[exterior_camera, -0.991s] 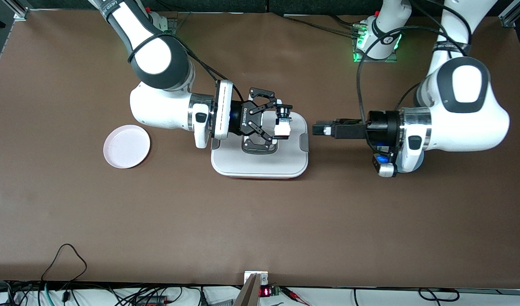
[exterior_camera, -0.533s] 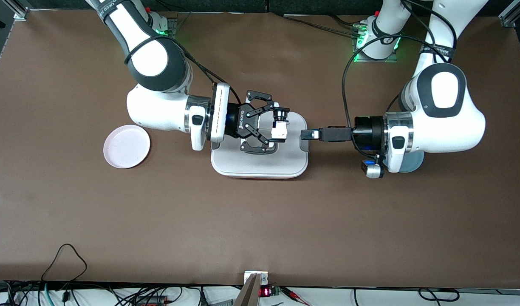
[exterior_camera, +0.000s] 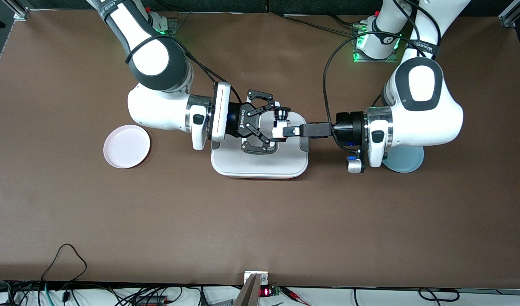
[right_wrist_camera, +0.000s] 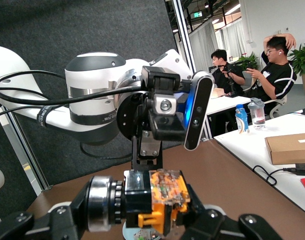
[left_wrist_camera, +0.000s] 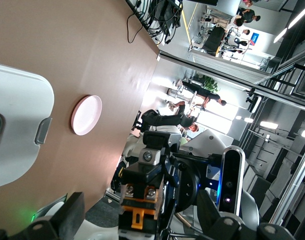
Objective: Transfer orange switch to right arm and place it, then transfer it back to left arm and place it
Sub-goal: 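Hold the switch with the right gripper while the left gripper closes on it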
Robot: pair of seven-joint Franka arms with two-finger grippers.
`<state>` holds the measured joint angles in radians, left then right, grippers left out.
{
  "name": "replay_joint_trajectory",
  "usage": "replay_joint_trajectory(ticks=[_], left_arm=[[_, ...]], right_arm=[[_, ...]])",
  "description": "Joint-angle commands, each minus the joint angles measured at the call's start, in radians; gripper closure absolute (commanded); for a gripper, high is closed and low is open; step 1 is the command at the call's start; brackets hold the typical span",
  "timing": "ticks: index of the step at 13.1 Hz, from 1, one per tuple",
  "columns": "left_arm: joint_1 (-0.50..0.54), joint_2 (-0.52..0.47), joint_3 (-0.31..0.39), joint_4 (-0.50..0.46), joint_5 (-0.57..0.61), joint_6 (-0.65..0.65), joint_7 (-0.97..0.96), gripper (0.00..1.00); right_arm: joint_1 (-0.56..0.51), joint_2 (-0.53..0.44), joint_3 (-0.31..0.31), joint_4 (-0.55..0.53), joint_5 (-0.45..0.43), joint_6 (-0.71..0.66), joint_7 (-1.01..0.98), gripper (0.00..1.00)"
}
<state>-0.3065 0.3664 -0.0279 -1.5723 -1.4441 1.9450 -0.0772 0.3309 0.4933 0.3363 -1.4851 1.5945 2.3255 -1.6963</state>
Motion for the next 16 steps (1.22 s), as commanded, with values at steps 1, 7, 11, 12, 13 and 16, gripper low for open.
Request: replay_joint_trajectory(ticks=[1, 7, 11, 12, 13, 16], left_arm=[[-0.014, -0.004, 0.008, -0.006, -0.045, 0.017, -0.027, 0.06], [-0.019, -0.006, 0.008, -0.006, -0.053, 0.019, -0.026, 0.37], [-0.022, -0.006, 0.008, -0.005, -0.053, 0.025, -0.024, 0.66], [-0.022, -0.006, 0.009, -0.006, -0.053, 0.025, -0.024, 0.77], [-0.022, -0.004, 0.008, -0.006, -0.053, 0.025, -0.024, 0.84], [-0.022, -0.004, 0.009, -0.006, -0.053, 0.025, -0.024, 0.91]], right_arm=[[0.005, 0.002, 0.004, 0.012, 0.022, 0.017, -0.005, 0.74], [0.005, 0.001, 0.003, 0.012, 0.021, 0.018, -0.005, 0.73], [0.005, 0.002, 0.003, 0.011, 0.021, 0.021, -0.005, 0.73], [0.005, 0.002, 0.003, 0.011, 0.019, 0.021, -0.005, 0.73], [0.005, 0.002, 0.003, 0.011, 0.019, 0.021, -0.006, 0.73], [0.005, 0.002, 0.003, 0.011, 0.022, 0.021, -0.003, 0.58]])
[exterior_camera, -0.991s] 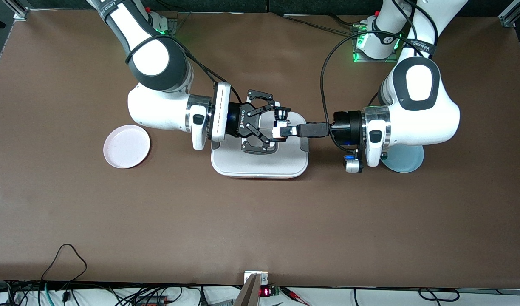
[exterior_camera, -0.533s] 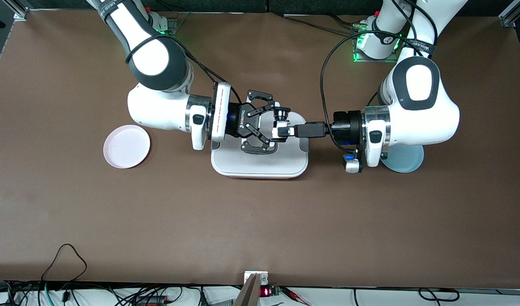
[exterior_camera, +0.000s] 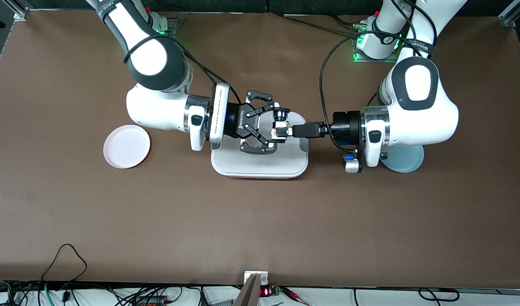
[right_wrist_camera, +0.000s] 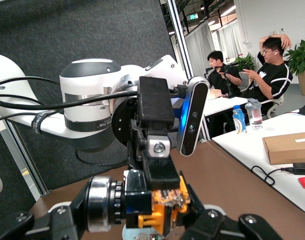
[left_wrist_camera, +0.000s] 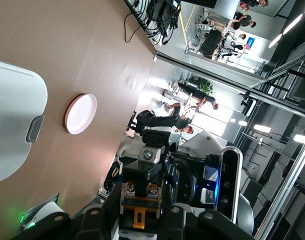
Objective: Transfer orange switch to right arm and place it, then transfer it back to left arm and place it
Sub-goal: 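Hold the switch with the right gripper while the left gripper closes on it, then open the right gripper to release the switch to the left gripper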
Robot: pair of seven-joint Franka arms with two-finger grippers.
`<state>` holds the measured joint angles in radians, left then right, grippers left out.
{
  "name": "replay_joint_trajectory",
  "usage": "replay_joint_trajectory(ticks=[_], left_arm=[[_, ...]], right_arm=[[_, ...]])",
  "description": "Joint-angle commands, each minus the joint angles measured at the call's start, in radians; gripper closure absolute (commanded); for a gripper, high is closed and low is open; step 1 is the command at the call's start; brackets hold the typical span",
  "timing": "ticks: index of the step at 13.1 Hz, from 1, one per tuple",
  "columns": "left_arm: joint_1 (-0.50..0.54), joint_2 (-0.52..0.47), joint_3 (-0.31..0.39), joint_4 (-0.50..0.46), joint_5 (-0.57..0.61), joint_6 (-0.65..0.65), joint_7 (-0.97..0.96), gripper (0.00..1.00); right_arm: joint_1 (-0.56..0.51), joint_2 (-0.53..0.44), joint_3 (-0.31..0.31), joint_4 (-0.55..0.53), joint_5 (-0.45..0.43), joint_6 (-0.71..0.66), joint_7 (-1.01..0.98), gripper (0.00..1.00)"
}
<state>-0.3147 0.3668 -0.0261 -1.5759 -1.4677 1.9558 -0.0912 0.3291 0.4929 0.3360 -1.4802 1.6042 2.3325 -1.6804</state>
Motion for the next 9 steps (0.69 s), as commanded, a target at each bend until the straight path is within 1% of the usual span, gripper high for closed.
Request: replay_joint_trajectory(ticks=[1, 2, 6, 9], left_arm=[[-0.012, -0.005, 0.006, -0.003, -0.029, 0.014, -0.010, 0.91], [-0.012, -0.005, 0.008, -0.003, -0.029, 0.014, -0.010, 0.93], [-0.012, -0.005, 0.008, -0.003, -0.028, 0.012, -0.010, 0.93], [-0.012, -0.006, 0.008, -0.003, -0.028, 0.011, -0.010, 0.93]], right_arm=[[0.007, 0.003, 0.003, 0.005, 0.014, 0.014, -0.018, 0.16], [0.005, 0.001, 0.003, 0.006, 0.016, 0.014, -0.016, 0.00], [0.004, -0.001, 0.003, 0.005, 0.008, 0.014, 0.016, 0.00], [-0.039, -0.011, 0.000, -0.011, -0.026, 0.013, 0.002, 0.00]])
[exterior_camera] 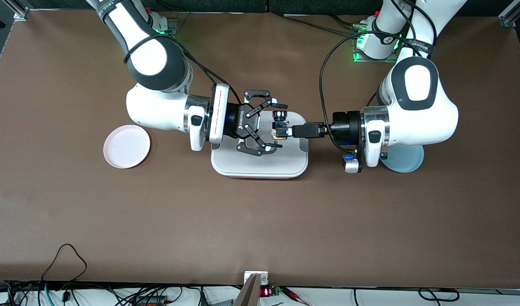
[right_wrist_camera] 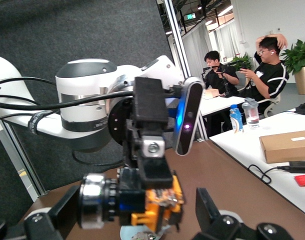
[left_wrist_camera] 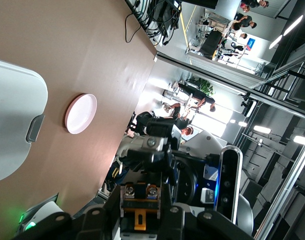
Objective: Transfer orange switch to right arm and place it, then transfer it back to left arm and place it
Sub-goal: 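Open the right gripper to release the switch to the left gripper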
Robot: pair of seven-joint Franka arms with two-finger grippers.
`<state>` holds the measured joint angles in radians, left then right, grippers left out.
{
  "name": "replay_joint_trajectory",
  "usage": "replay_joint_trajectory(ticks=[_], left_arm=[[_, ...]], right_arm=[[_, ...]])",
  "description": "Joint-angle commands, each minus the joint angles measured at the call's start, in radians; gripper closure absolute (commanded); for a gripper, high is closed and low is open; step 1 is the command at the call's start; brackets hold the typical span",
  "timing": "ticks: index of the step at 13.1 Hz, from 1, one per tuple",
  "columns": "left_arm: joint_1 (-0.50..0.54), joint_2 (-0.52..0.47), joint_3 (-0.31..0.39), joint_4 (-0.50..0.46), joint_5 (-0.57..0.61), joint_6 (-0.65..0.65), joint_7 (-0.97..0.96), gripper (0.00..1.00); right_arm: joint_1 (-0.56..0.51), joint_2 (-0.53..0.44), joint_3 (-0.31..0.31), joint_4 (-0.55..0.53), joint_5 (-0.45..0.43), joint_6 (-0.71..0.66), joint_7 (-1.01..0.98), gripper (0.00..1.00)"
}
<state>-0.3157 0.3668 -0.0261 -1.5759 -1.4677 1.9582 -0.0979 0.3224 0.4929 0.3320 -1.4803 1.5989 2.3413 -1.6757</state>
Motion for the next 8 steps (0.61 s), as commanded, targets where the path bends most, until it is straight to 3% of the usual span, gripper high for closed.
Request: replay_joint_trajectory(ticks=[1, 4, 8], left_arm=[[-0.009, -0.005, 0.008, -0.003, -0.028, 0.007, -0.003, 0.93], [-0.009, -0.005, 0.011, -0.004, -0.013, 0.005, 0.003, 0.93], [0.001, -0.005, 0.009, -0.004, 0.150, -0.065, 0.108, 0.93]], right_arm=[[-0.057, -0.016, 0.004, -0.018, -0.046, 0.001, -0.002, 0.00], [-0.100, -0.053, 0.002, -0.081, -0.073, -0.008, -0.001, 0.00], [-0.135, -0.080, -0.005, -0.179, -0.074, -0.008, 0.001, 0.00]])
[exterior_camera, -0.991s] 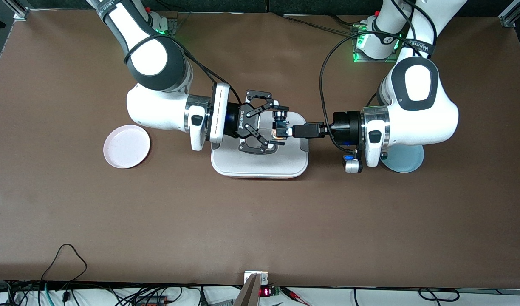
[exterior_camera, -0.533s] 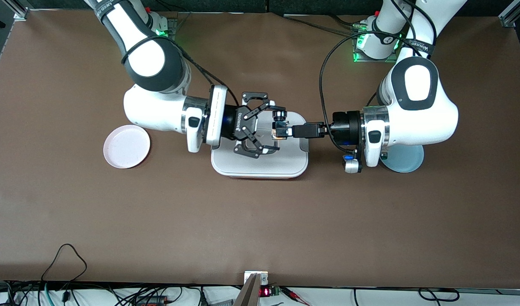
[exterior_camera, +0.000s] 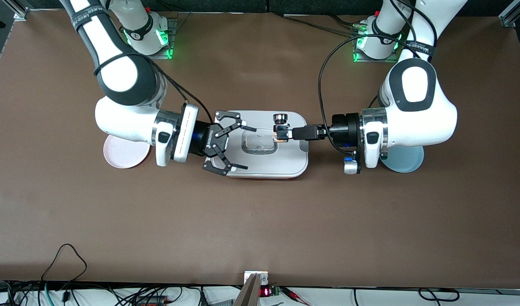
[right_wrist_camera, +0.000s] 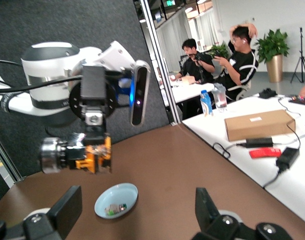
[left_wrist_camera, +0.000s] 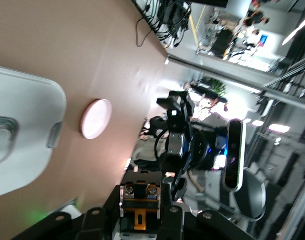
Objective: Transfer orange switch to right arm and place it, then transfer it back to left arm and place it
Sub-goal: 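Open the right gripper to release the switch to the left gripper, then carry the switch to the blue plate while the right gripper withdraws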
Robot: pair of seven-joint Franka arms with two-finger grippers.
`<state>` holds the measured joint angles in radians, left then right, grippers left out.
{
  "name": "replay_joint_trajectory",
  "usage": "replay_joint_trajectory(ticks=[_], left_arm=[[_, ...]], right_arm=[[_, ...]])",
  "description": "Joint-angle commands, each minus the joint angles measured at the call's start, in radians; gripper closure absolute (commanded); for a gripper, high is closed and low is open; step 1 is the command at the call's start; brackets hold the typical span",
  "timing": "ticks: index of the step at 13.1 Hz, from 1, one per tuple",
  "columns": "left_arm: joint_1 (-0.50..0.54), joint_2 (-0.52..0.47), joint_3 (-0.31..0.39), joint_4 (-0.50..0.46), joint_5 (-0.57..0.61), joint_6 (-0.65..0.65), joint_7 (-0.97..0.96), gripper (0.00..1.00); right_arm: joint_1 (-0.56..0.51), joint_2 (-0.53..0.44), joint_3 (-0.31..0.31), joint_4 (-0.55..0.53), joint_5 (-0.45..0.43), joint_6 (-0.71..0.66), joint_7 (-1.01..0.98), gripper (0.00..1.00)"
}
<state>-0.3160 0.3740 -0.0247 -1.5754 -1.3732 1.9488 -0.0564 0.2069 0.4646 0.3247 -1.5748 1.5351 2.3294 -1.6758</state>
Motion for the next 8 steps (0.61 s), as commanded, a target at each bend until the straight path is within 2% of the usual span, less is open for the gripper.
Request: replay_joint_trajectory(ticks=[1, 3, 6, 7, 8], left_arm=[[0.011, -0.007, 0.009, -0.005, 0.109, -0.103, 0.111, 0.93], [0.035, 0.002, 0.009, -0.005, 0.224, -0.174, 0.226, 0.93], [0.077, 0.014, 0.009, 0.000, 0.446, -0.286, 0.455, 0.95], [0.096, 0.020, 0.009, 0.000, 0.515, -0.321, 0.531, 0.95], [0.118, 0.020, 0.009, 0.000, 0.601, -0.356, 0.623, 0.96]], right_arm=[[-0.029, -0.075, -0.015, -0.131, -0.012, 0.004, 0.004, 0.00], [-0.034, -0.098, -0.055, -0.201, -0.012, 0.004, 0.008, 0.00], [-0.034, -0.090, -0.119, -0.215, -0.024, 0.013, 0.059, 0.00], [-0.035, -0.092, -0.127, -0.212, -0.085, 0.014, 0.147, 0.00], [-0.034, -0.092, -0.148, -0.206, -0.195, 0.014, 0.268, 0.00]])
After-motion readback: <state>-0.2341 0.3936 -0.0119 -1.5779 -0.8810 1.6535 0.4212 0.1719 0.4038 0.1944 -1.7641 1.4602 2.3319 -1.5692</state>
